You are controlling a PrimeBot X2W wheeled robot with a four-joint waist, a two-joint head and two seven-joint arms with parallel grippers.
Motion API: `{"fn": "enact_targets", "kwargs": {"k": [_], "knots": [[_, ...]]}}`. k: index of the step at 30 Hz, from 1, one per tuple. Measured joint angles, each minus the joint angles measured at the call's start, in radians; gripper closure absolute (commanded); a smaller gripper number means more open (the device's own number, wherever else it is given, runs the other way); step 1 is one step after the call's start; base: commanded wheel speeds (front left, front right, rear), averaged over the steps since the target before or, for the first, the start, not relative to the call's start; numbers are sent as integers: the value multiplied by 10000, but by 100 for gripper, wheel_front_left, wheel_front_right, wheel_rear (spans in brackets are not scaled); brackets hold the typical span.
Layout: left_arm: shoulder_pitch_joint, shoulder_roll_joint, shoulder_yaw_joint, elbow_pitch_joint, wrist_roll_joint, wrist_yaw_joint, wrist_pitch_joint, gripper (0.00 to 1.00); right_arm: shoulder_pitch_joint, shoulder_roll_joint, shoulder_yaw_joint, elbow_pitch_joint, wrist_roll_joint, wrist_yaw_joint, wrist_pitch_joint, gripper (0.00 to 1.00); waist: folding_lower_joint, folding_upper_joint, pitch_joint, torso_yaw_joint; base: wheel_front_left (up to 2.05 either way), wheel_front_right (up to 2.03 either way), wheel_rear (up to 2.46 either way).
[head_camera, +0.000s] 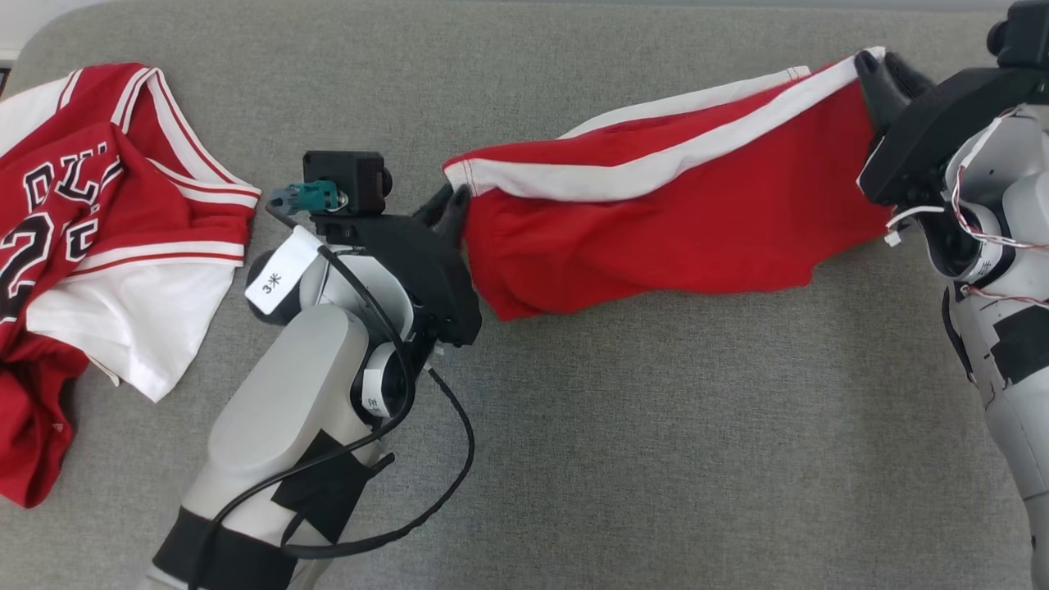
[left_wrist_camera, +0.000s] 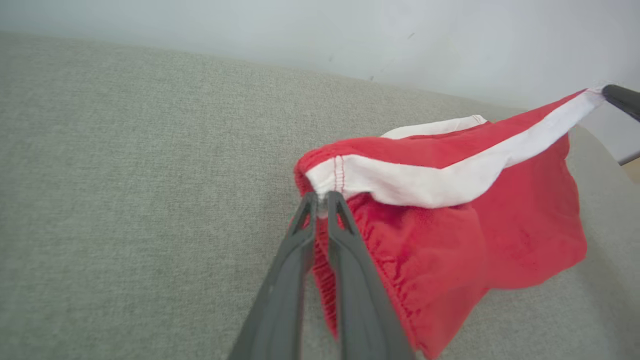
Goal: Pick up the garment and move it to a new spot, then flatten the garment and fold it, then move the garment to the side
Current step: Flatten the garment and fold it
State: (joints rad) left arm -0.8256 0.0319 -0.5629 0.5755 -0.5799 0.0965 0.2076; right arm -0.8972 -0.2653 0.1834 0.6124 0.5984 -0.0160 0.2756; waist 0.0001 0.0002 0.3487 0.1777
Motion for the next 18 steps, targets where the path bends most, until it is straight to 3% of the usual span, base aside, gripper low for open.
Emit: {"fn": "enact_targets", "kwargs": {"k": [11, 18], "knots": [[-548, -8, -349, 711, -293, 150, -1030, 0, -689, 176, -119, 892, -102, 341, -1530, 0, -2, -1, -30, -5, 0, 0, 0], [-632, -12, -602, 1344, -293, 180, -1578, 0, -681, 161, -8, 1597, -161, 742, -2157, 0, -2, -2, -341, -32, 0, 0, 0]]}}
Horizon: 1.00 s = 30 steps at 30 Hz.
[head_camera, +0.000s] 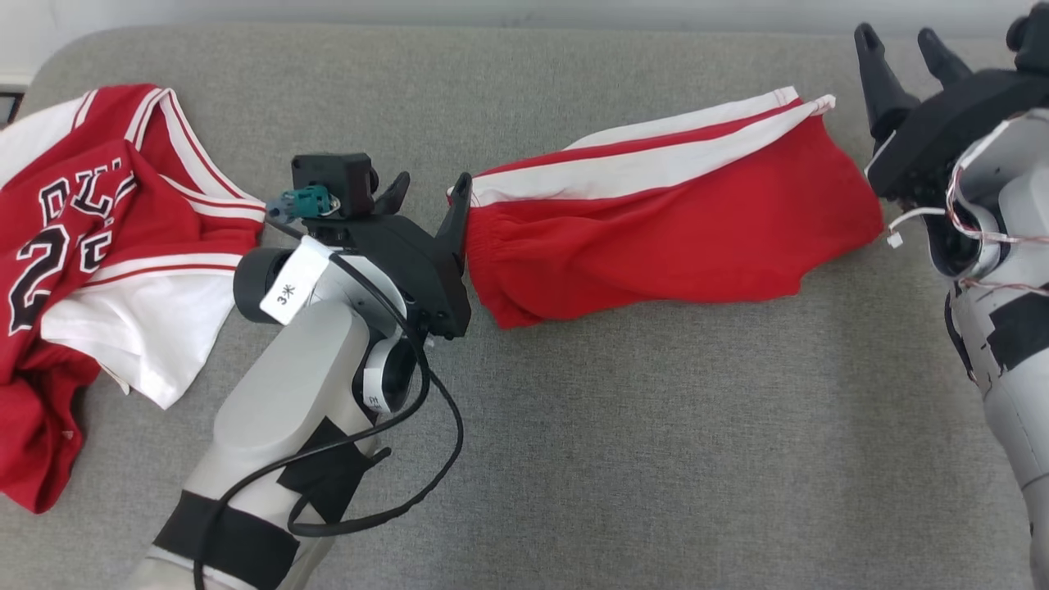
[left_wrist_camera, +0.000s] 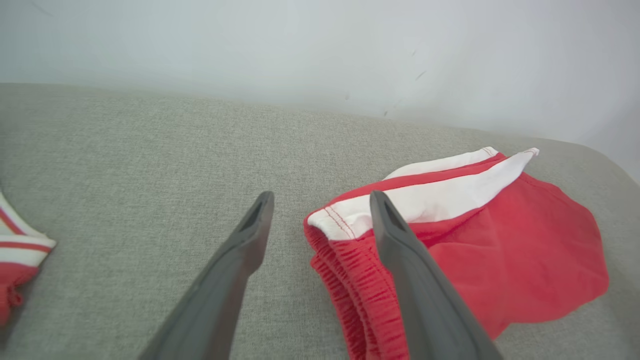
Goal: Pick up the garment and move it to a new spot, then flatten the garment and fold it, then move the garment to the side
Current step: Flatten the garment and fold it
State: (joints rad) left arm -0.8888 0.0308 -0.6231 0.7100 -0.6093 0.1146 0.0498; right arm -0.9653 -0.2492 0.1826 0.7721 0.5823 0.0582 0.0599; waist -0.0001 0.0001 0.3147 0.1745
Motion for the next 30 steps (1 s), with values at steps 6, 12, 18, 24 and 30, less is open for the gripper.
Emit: {"fn": "enact_targets", "kwargs": {"k": [6, 12, 18, 24, 30], "knots": [[78, -2, -345, 395, 2, -31, -387, 0, 605, -84, 59, 531, -50, 138, -453, 0, 0, 0, -451, -59, 0, 0, 0], [1132, 33, -832, 805, 203, -685, -991, 0, 1837, -40, 127, 675, -221, 209, -1306, 0, -1, -1, -1328, -172, 0, 0, 0], [2278, 205, -1335, 1062, 270, -1248, -1258, 0, 3398, 81, 222, 790, -303, 211, -1751, 0, -1, -1, -2410, -349, 0, 0, 0], [2951, 359, -1570, 1139, 293, -1340, -1296, 0, 4325, 332, 226, 786, -194, 211, -1749, 0, -2, -2, -3102, -553, 0, 0, 0], [2960, 316, -1624, 1129, 295, -1338, -1296, 0, 4599, 318, 245, 727, -196, 198, -1747, 0, -3, -3, -3288, -744, 0, 0, 0]]}}
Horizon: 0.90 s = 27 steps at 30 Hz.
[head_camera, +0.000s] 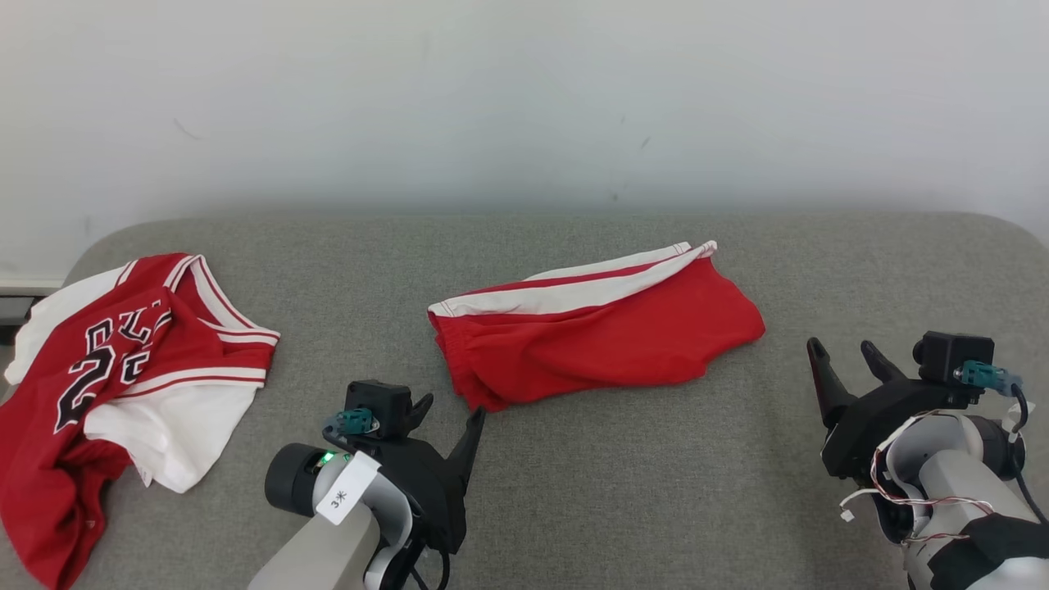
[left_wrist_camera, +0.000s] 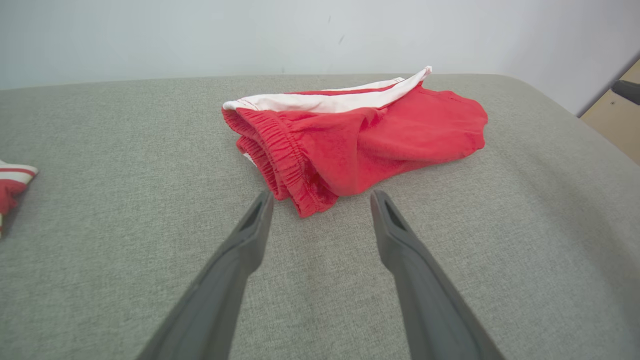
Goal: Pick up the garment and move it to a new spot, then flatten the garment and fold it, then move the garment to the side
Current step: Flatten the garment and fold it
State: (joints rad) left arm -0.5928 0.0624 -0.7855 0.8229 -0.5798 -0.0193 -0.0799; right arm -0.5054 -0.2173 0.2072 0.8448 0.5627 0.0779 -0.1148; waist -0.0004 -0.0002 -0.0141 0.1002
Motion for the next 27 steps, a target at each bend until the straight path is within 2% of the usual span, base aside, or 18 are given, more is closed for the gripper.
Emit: {"fn": "enact_targets", "kwargs": {"k": [9, 14, 27], "knots": [[116, -19, -4, -4, 0, 27, 63, 0, 2, -6, 0, -180, 40, 2, 186, 0, 4, 1, 461, 71, 0, 0, 0], [-97, -38, -61, 10, 19, 23, 178, 0, -493, 15, -125, -257, 268, -4, 366, 0, 4, 1, 887, 139, 0, 0, 0], [-1151, -224, -270, 46, 77, 12, 297, 0, -1474, -84, -176, 303, 259, -441, 1041, 0, 6, 2, 2036, 394, 0, 0, 0]]}}
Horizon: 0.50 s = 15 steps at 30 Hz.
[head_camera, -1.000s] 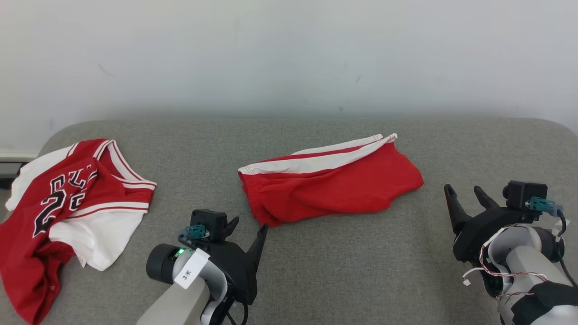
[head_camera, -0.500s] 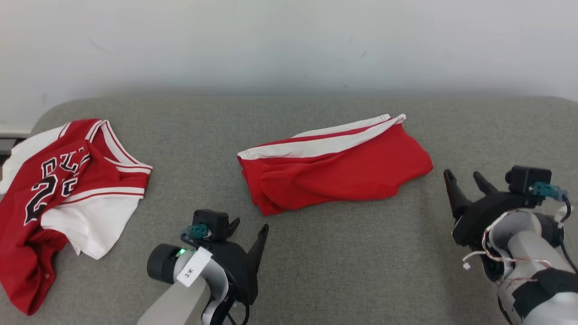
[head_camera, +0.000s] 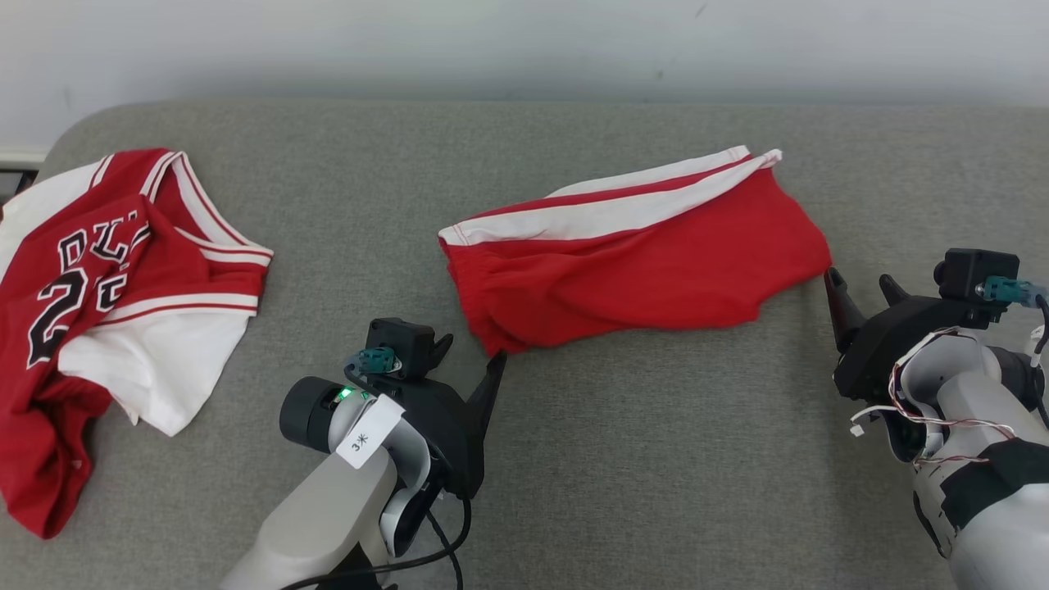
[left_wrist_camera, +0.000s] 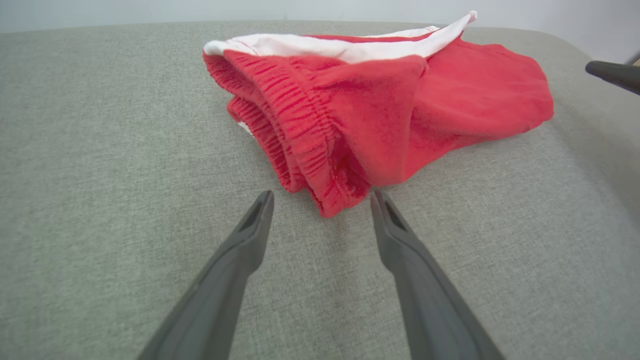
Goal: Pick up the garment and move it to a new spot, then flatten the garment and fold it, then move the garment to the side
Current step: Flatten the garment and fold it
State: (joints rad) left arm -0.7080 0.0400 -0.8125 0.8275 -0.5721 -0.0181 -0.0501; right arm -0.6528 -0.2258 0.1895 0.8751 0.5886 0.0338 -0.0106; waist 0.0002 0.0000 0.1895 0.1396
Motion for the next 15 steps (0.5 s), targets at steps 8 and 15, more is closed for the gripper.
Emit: {"fn": "enact_targets", "kwargs": {"k": [8, 15], "knots": [[-22, -12, -84, 242, -6, -127, -2, 0, -419, 31, -25, 424, 27, -88, 303, 0, -1, 0, 292, 255, 0, 0, 0], [-189, -42, -159, 274, -54, -184, -44, 0, -616, 63, -42, 688, 82, -169, 458, 0, -1, 0, 473, 300, 0, 0, 0]]}}
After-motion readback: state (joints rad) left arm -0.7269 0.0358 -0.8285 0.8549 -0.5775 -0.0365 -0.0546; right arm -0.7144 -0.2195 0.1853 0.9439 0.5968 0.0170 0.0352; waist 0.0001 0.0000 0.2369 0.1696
